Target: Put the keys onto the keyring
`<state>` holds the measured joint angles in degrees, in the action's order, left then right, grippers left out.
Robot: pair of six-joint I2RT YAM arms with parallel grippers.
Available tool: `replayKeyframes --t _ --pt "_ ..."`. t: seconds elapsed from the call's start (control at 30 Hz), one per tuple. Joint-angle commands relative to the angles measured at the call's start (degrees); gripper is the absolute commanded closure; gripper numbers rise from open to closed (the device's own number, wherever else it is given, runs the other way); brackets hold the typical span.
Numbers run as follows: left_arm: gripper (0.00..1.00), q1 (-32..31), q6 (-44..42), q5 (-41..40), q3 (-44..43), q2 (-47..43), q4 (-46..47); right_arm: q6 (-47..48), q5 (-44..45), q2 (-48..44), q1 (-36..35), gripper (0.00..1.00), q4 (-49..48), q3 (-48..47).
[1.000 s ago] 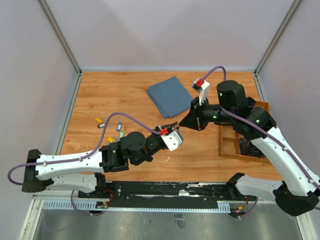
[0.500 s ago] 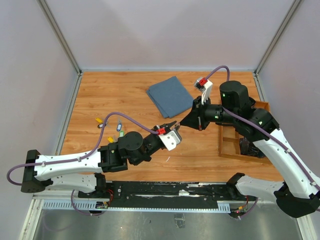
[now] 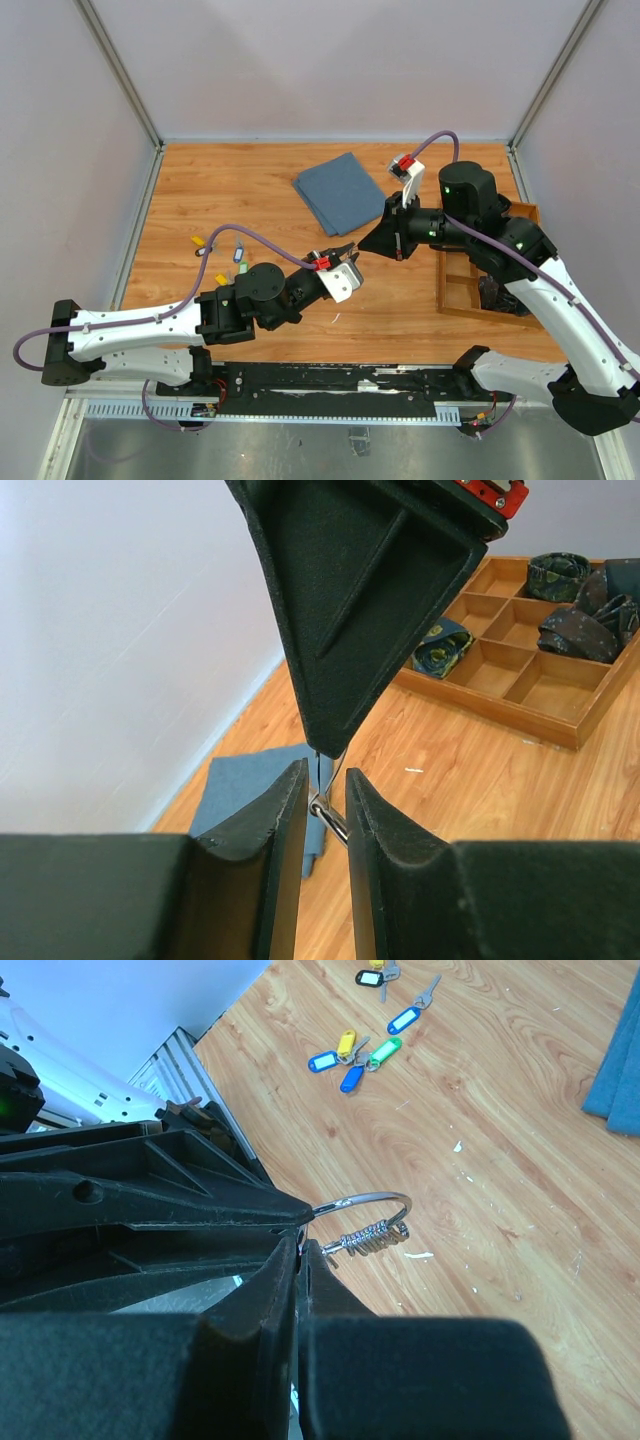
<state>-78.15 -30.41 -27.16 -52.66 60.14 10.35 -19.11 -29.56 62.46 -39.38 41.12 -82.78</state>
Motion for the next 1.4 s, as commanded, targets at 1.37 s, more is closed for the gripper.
replayKeyframes --t 1.37 --pt "0.99 -0.35 -1.4 -0.89 -0.51 -0.77 -0.94 4.26 -1.09 -1.29 0.06 0.67 0.22 -0.57"
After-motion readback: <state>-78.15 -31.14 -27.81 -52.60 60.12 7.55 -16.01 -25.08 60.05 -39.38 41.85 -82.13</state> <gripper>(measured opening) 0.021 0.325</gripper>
